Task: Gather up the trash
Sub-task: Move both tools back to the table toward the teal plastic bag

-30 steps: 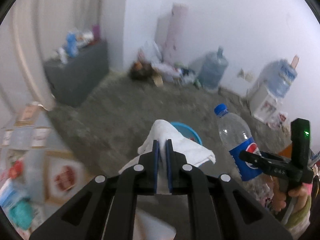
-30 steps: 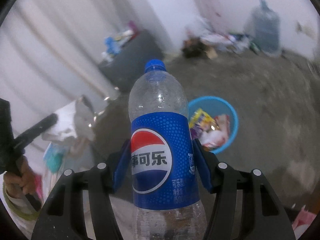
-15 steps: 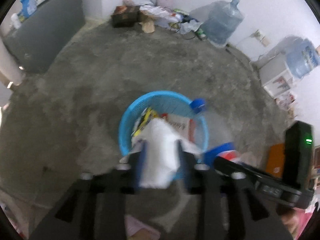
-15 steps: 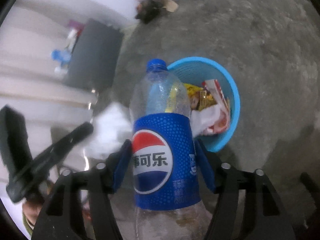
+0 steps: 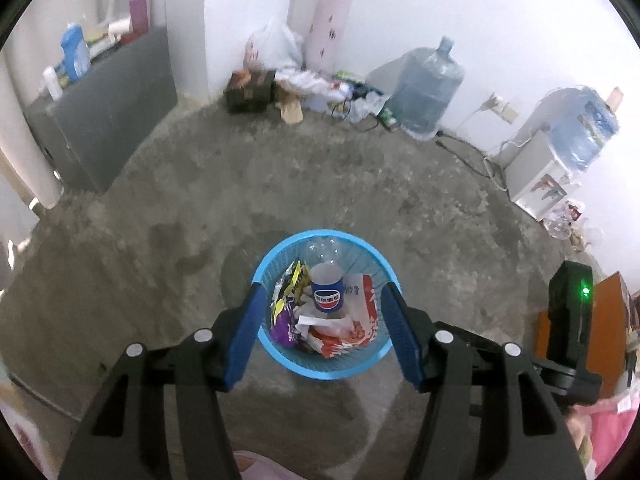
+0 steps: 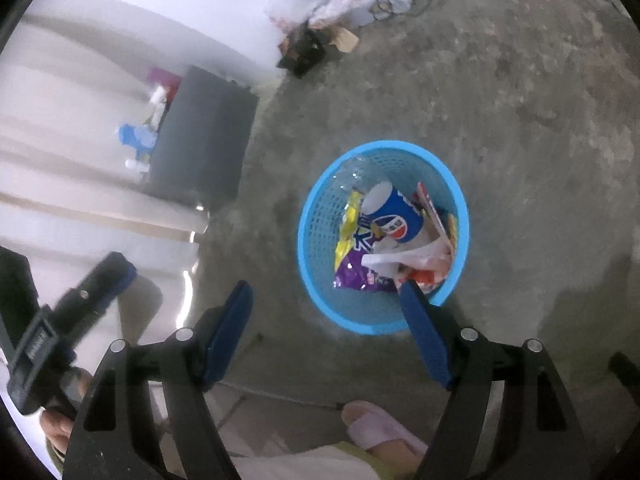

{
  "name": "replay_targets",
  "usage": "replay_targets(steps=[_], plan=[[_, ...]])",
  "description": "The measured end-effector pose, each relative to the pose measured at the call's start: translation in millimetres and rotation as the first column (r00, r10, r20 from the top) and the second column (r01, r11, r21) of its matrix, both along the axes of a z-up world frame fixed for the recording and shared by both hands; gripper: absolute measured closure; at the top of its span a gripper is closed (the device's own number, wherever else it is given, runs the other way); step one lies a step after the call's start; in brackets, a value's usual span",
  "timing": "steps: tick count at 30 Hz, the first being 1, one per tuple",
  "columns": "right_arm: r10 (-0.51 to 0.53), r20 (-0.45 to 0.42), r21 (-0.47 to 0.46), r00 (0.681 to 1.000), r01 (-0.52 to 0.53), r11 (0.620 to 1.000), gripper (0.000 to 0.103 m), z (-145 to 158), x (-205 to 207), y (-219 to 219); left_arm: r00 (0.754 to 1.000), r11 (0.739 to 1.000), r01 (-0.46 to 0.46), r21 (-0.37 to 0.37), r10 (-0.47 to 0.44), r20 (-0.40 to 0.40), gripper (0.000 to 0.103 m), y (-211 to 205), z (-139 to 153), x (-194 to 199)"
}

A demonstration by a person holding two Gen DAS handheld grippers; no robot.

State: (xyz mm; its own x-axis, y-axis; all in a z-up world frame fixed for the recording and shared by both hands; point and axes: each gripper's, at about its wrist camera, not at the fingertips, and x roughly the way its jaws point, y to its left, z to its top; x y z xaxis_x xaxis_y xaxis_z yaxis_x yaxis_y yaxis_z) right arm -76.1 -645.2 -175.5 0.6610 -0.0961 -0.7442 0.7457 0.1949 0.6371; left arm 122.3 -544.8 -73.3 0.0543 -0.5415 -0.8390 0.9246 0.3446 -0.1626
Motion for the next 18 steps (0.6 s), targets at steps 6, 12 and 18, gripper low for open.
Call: replay_targets(steps=[6,12,18], plan=[[0.061,-0.015,-0.108,0.998,-0.062,0.992,0.03,21.9,-2.1,25.5,0.997,0.996,-0.059,-0.071,0.063,0.049,0.037,66.3,46.0,-14.0],[0.208,0.01,-0.202,0.978,-0.202,0.958,0.03,51.3,16.6,72.1,0.988,0.976,-0.116,-0.183,0.132,0.081,0.036,180.6,84.5,-25.7],[0.424,0.044,-0.318,0.905,-0.39,0.864,0.03,84.8,65.1,120.7,0.946,0.954,-0.214,-0.212,0.256,0.197,0.036,310.8,90.6,-18.4]])
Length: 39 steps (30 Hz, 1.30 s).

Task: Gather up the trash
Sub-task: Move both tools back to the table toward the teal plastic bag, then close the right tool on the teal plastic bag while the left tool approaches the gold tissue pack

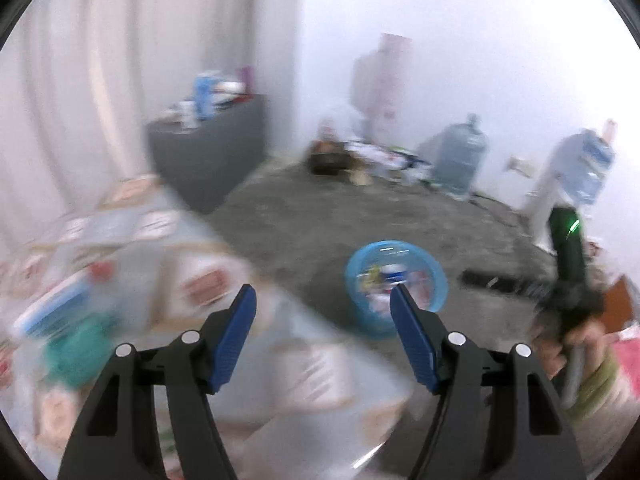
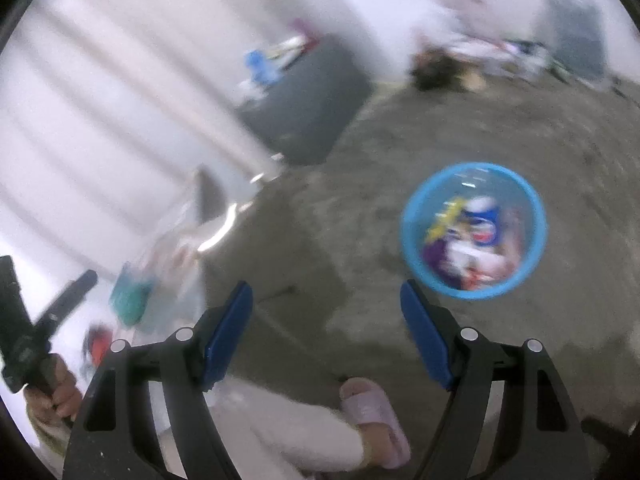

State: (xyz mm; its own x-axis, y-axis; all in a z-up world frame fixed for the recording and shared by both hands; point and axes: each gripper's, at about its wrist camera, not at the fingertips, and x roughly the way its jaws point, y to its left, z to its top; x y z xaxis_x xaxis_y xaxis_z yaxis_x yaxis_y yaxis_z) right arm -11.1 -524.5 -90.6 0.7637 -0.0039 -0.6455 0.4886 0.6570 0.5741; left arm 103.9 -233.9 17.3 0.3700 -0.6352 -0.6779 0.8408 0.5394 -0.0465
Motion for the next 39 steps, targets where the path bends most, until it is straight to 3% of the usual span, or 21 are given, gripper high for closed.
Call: replay_targets(steps=[5,10,16,21,26,30,35,39], plan=[[0.247,0.05,-0.137,0.968,-0.239,0.961,0.031,34.3,61.0,56.1,0.974,0.974,-0.224,-0.037,0.225,0.039,0.036,124.5,-4.2,19.1],[0.489,0.068,-0.22,0.87,-0.465,0.857,0.036,58.7,129.7,116.7,0.936,0.936,-0.352,-0.024,0.352,0.028,0.036,215.6,-24.2,33.6],[0.735,0.034,-0.302,0.677,-0.694,0.653,0.04,69.5,219.2,188.0,0.944,0.944,-0.328,-0.028,0.329,0.019,0.03,260.8,-38.9,46.5],[0.818,-0.061,-0.333,0.572,-0.784,0.524,0.046,58.5,276.1,226.9,0.968,0.968,-0.25,0.001,0.25,0.035,0.027,263.3,-51.3,61.9],[0.857,-0.164,-0.398,0.489,-0.828,0.396,0.046,52.0,299.6,254.7,0.979,0.978,-0.205,0.033,0.205,0.022,0.027,263.1,-67.4,73.8],[0.871,-0.209,-0.428,0.444,-0.843,0.327,0.046,46.7,315.1,269.8,0.983,0.982,-0.183,0.055,0.183,0.009,0.027,263.5,-78.5,82.3],[0.868,-0.25,-0.417,0.429,-0.857,0.304,0.046,36.4,332.6,277.4,0.985,0.984,-0.17,0.061,0.171,-0.024,0.027,261.3,-90.9,88.3],[0.865,-0.282,-0.379,0.415,-0.877,0.297,0.057,23.3,338.2,278.6,0.981,0.983,-0.178,0.04,0.18,-0.068,0.027,261.6,-94.6,95.0]])
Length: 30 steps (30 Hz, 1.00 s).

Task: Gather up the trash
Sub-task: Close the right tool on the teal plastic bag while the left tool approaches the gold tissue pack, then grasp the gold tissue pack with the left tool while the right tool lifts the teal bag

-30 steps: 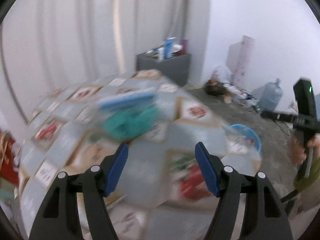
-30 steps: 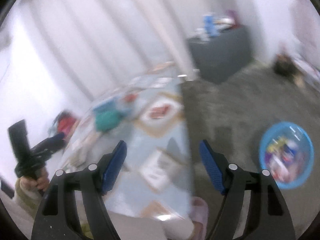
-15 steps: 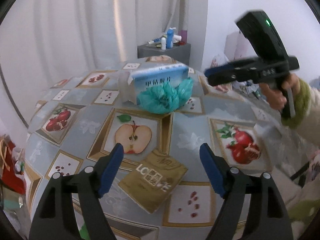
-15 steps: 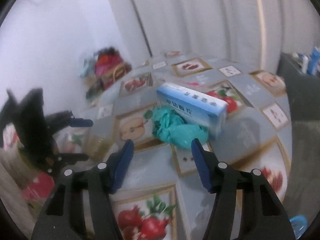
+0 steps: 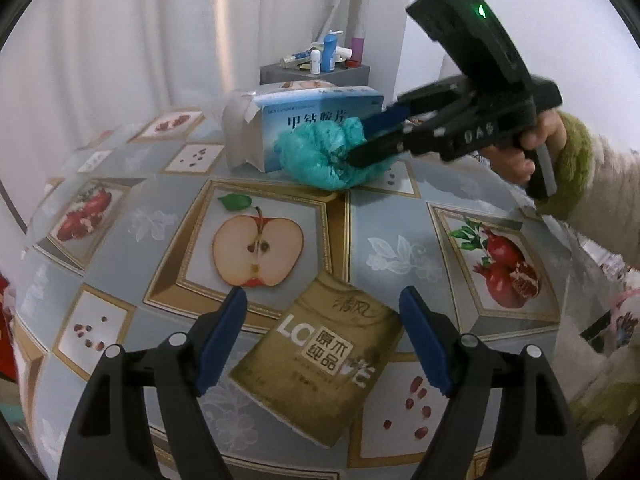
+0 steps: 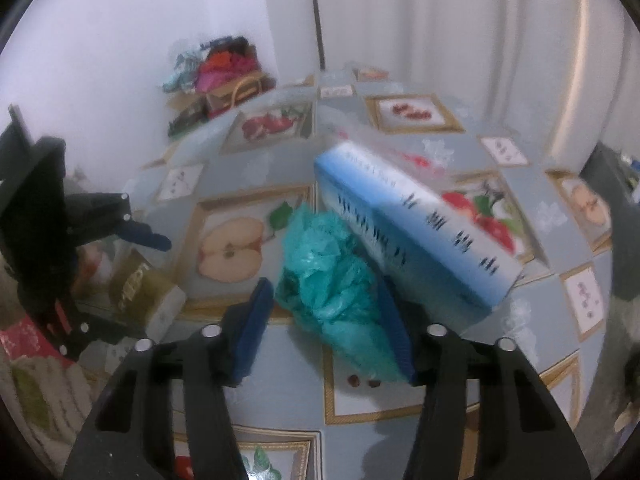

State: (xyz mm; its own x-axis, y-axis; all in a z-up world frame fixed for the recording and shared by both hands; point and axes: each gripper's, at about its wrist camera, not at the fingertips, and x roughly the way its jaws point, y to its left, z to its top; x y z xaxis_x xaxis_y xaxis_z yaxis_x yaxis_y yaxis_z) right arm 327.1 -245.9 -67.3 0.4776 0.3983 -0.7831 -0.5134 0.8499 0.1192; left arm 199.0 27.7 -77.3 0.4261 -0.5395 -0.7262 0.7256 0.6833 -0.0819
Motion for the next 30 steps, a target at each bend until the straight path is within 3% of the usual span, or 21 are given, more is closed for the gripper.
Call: replay_targets(steps=[12,21,25,30], plan=[[-0.019,-0.021,0.006,1.0,0.019,1.0,0.063,-2.4,-17.5,-8.2,0.999,1.0,-0.01,0.026,0.011,-0.033,0.027,-5.9,-3.0,-0.6],[-0.16,-0.069,0.008,0.985,0.161,0.987,0.063,-1.7,-57.1,-19.1,0.978,0.987,-0.16,0.035,0.163,-0.131,0.028,-5.8,-2.6,-8.1],[-0.279,-0.123,0.033,0.952,0.285,0.958,0.063,-1.1,-85.6,-31.3,0.952,0.971,-0.239,-0.004,0.234,-0.196,0.028,-1.6,-3.8,-19.4],[-0.425,-0.231,0.113,0.875,0.458,0.882,0.063,-0.9,-123.3,-49.7,0.911,0.947,-0.314,-0.07,0.279,-0.304,0.028,5.4,-3.5,-24.3]])
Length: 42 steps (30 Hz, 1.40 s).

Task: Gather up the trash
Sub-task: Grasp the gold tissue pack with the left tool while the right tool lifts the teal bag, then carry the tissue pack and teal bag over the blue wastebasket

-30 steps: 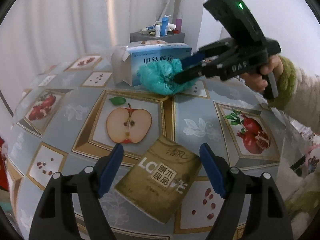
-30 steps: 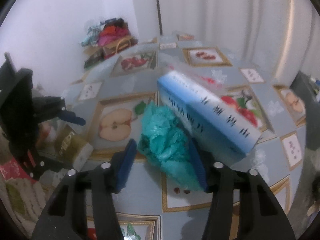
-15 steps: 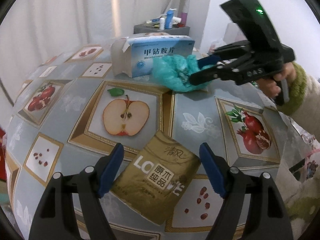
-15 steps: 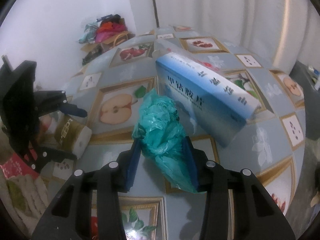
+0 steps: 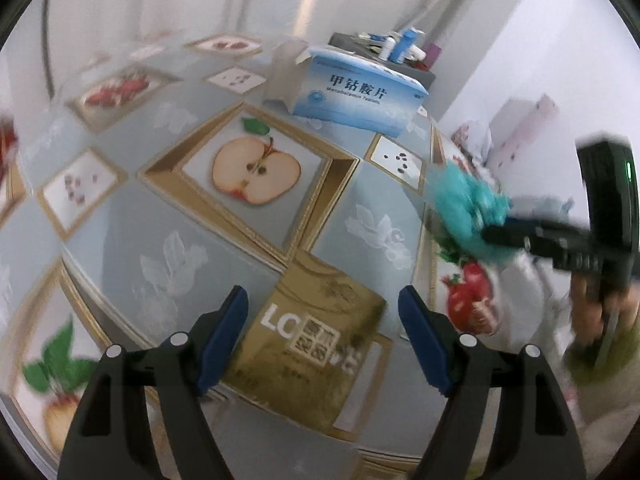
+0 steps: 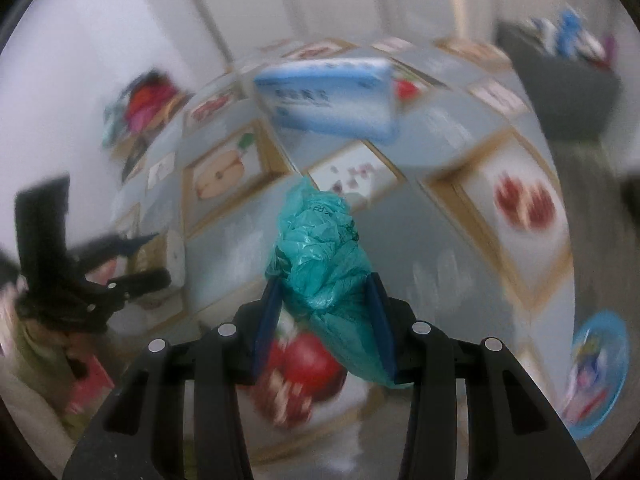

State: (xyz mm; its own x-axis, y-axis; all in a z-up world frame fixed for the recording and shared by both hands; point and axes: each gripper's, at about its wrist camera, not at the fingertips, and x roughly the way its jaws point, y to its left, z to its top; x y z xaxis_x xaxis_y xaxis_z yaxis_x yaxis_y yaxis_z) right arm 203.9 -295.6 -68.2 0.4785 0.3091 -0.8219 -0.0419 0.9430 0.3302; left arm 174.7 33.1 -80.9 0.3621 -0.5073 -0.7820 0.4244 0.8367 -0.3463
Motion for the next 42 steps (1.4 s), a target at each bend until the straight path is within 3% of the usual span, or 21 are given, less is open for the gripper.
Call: replay_targets(steps=[4,8,17,22,27,42], plan=[[-0.07,-0.014,0.086,0.997,0.071,0.994,0.062,-0.9,-17.6,-8.1,0.996,0.997,-0.027,-0.066,0.021,-0.092,0.028,6.9,0.9,-3.5],[-0.081,-0.01,0.096,0.997,0.082,0.992,0.06,1.9,-23.0,-7.7,0.993,0.998,-0.026,-0.063,0.018,-0.118,0.028,8.2,4.0,-14.5],[-0.051,0.007,0.049,0.999,0.051,0.998,0.053,2.4,-26.3,-5.1,0.999,0.987,-0.025,0.156,0.021,0.025,0.028,-13.1,3.9,-24.2],[-0.037,0.023,-0.016,0.999,0.038,0.999,0.053,1.4,-28.9,1.4,0.997,0.97,-0.022,0.241,0.004,0.075,0.04,-20.8,0.0,-22.9],[-0.029,0.02,-0.031,0.999,0.03,0.999,0.056,-2.9,-31.1,2.6,0.996,0.969,-0.009,0.246,-0.012,0.084,0.049,-22.3,-0.7,-23.3],[-0.047,0.049,-0.013,0.998,0.048,0.999,0.06,3.4,-36.9,2.5,0.99,0.958,-0.015,0.287,-0.026,0.139,0.05,-32.9,5.6,-31.0]])
